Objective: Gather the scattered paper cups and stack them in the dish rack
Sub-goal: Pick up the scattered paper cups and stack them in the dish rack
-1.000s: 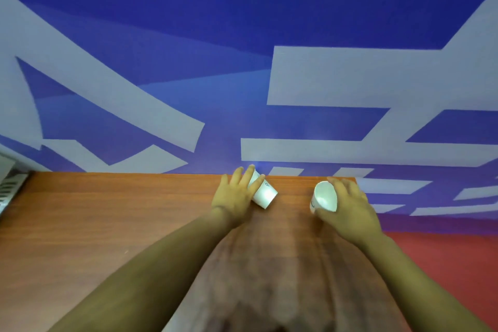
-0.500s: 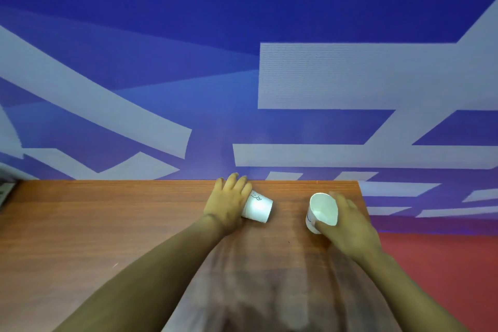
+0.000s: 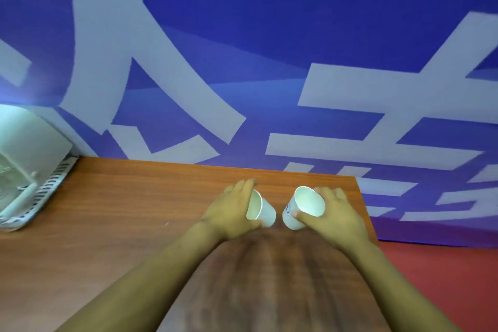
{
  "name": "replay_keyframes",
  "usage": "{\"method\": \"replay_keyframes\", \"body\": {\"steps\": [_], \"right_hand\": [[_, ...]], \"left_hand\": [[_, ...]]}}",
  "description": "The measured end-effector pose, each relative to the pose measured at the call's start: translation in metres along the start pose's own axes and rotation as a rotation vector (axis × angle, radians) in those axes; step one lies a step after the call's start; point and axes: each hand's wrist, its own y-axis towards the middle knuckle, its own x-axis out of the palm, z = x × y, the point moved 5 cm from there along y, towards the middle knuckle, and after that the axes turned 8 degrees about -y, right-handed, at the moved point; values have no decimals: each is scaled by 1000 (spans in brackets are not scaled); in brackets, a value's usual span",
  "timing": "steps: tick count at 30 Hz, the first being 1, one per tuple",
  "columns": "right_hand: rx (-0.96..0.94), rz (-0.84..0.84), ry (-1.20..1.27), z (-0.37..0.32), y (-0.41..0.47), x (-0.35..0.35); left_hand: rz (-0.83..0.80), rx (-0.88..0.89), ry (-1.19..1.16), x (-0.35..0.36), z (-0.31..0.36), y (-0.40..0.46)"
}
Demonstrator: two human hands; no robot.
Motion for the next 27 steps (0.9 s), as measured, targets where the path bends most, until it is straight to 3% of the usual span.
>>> {"method": "replay_keyframes", "body": {"steps": [5, 10, 18, 27], "right_hand": [[-25, 87, 8, -61, -51, -3], [-72, 114, 34, -152, -97, 29], [-150, 51, -20, -306, -150, 97], [-252, 11, -59, -386, -146, 120]], "left_hand": [[91, 60, -68, -44, -15, -60], [150, 106, -142, -100, -76, -132], [230, 21, -97, -196, -191, -230], [313, -93, -52, -239, -257, -275]]}}
